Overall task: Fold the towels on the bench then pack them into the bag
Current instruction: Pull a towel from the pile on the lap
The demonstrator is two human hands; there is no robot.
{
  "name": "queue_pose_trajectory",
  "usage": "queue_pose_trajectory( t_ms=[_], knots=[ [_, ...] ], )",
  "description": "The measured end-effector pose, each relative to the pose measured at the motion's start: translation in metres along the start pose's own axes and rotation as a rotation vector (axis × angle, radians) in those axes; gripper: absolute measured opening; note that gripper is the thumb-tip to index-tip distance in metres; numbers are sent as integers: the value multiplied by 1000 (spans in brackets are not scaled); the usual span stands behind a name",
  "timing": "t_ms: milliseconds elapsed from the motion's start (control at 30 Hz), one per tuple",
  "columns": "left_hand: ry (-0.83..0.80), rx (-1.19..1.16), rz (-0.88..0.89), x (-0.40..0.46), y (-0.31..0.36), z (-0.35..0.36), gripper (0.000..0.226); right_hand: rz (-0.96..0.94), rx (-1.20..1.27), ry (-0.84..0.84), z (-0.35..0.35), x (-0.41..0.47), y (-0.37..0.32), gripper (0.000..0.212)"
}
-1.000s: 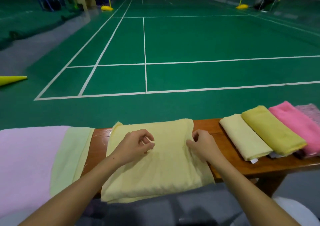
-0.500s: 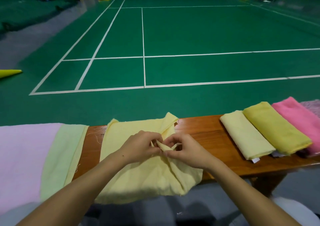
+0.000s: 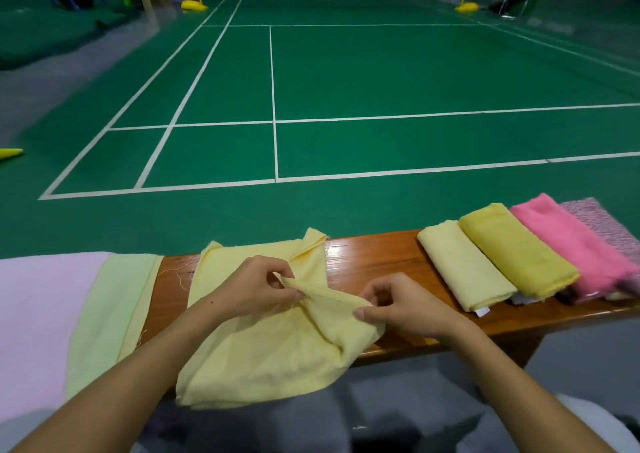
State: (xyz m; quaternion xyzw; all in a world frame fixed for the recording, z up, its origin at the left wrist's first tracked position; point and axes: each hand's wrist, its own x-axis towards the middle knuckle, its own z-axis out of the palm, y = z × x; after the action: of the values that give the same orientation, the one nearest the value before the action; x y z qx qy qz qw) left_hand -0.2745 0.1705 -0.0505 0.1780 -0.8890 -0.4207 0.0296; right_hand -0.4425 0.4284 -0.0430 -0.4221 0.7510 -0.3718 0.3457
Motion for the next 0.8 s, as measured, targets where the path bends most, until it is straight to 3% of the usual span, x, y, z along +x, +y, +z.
queue_pose_trajectory(
  t_ms=[133, 233, 467, 600, 800],
  knots=[
    [-48, -127, -22, -9, 6, -2, 33, -64, -72, 106, -2, 9, 4, 1],
    [-78, -245, -31, -15, 7, -5, 38, -104, -65, 203, 6, 26, 3, 4],
    [-119, -264, 33, -28, 10, -8, 42, -98, 195, 318, 26, 74, -17, 4],
    [-86, -170, 75, -31, 2, -9, 50, -148, 280, 250, 37, 90, -24, 4],
    [-121, -72, 101, -35, -1, -6, 50, -187, 211, 149, 42, 104, -31, 12]
  ],
)
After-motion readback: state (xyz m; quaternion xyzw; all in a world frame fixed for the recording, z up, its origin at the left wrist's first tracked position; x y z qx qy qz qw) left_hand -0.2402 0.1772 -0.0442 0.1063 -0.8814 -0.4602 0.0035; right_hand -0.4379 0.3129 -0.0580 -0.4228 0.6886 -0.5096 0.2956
